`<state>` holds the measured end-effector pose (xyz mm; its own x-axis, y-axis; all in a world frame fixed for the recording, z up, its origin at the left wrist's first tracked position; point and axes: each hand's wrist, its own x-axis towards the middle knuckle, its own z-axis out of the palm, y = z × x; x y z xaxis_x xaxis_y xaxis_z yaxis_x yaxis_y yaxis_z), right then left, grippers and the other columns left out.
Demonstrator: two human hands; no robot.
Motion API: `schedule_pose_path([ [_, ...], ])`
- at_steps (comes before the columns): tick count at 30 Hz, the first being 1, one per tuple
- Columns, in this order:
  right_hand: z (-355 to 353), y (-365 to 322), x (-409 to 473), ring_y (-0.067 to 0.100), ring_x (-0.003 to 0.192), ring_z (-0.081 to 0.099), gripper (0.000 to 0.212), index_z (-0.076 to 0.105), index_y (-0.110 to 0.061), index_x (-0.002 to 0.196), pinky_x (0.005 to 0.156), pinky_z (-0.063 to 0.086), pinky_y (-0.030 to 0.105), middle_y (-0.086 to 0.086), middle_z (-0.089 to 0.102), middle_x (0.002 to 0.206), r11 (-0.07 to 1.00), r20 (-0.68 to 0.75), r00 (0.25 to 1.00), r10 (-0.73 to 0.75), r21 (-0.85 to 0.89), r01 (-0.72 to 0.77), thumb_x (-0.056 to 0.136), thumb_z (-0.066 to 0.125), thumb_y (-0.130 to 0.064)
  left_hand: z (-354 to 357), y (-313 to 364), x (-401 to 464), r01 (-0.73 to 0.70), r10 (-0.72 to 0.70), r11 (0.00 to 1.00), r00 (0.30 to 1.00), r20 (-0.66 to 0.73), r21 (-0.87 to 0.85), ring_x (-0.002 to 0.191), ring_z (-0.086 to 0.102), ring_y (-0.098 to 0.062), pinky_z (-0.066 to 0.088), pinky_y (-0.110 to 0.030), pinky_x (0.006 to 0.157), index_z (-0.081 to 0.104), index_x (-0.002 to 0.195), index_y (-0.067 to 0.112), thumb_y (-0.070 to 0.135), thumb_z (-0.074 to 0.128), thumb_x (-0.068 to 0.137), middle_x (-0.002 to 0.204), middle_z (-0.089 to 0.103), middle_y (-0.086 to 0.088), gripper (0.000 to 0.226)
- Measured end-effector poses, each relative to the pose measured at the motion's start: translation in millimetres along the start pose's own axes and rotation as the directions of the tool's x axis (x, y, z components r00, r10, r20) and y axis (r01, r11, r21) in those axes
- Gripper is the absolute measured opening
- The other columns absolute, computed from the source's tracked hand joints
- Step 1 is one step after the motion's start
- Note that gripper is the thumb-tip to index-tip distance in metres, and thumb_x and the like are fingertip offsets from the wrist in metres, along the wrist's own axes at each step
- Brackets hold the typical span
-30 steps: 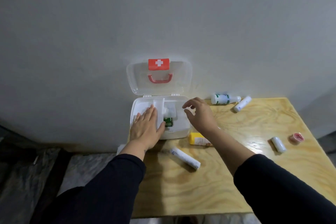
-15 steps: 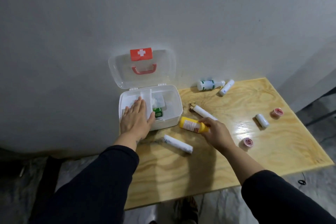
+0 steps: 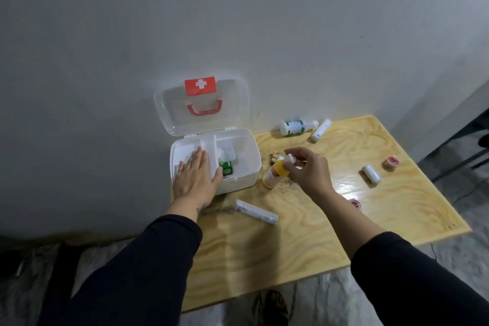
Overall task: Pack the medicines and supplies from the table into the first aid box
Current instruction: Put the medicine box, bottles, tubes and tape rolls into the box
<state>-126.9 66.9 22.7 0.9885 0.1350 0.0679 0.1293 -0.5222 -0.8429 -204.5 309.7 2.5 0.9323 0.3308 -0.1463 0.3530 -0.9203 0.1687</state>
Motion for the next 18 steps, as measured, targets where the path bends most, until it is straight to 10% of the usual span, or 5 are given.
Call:
schedule_pose_path([
  [18, 42, -101, 56, 0.015, 0.08, 0.066, 0.024, 0.072, -0.015, 0.103, 0.079, 0.055, 0.028, 0.001, 0.072, 0.097, 0.961, 0.067, 0.961, -0.267, -0.061, 0.271, 0.079, 0.068, -0.015, 4, -3, 5, 0.002, -0.002, 1.0, 1.0, 0.023, -0.027, 0.15, -0.003, -0.016, -0.001, -0.039, 0.122, 0.0, 0.153, 0.011, 0.054, 0.016, 0.097, 0.163, -0.007, -0.003, 0.072],
])
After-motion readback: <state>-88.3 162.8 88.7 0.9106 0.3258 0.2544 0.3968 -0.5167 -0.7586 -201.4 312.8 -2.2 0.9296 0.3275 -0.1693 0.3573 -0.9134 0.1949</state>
